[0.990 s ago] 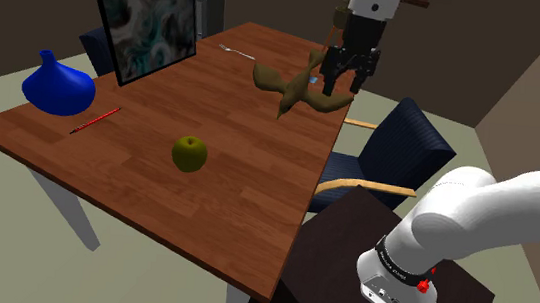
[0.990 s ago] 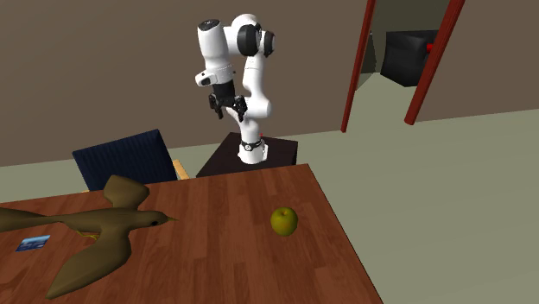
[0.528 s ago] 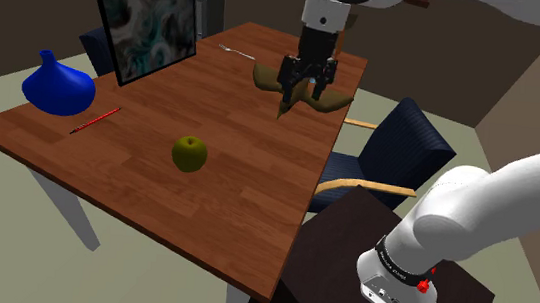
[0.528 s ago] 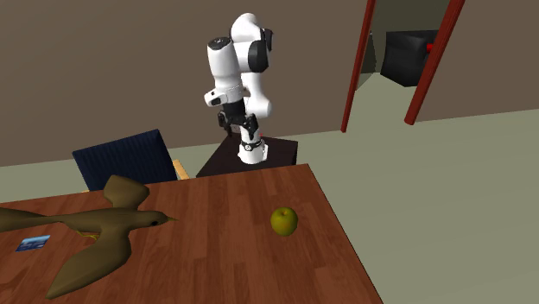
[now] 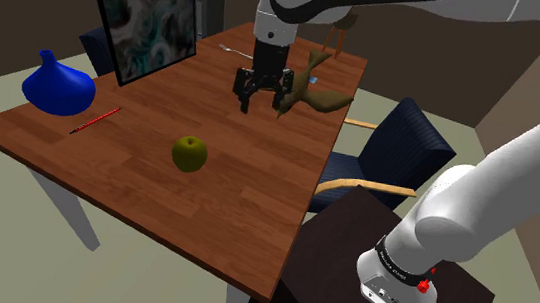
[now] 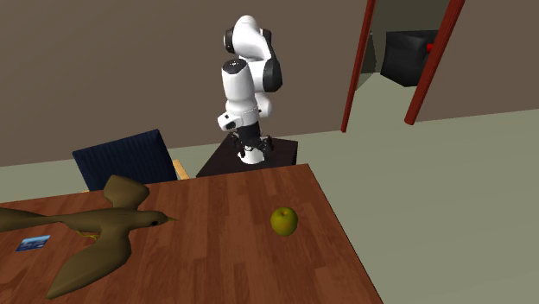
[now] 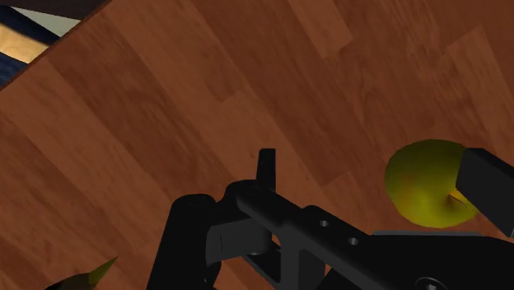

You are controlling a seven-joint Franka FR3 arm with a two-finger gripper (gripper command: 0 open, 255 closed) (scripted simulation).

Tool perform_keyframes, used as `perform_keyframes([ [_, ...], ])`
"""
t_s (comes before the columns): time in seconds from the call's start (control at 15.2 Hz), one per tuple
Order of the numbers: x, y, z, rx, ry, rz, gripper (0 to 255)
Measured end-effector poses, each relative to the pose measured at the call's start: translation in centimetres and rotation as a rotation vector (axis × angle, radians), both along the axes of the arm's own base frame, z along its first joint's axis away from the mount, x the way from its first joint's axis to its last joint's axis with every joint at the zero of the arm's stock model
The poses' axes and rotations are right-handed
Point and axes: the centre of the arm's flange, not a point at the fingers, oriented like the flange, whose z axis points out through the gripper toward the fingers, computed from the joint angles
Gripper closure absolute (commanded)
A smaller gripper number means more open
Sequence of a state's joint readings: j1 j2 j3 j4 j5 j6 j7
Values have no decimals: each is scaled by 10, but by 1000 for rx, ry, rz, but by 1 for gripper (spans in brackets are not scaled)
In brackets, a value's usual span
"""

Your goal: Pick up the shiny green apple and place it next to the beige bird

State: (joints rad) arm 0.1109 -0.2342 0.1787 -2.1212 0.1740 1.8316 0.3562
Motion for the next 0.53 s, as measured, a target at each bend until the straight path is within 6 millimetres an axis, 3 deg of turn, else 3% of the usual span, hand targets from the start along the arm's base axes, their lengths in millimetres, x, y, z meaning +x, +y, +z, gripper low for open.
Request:
perform_keyframes([
  [0.53, 68, 72, -39, 15, 3, 13, 0],
])
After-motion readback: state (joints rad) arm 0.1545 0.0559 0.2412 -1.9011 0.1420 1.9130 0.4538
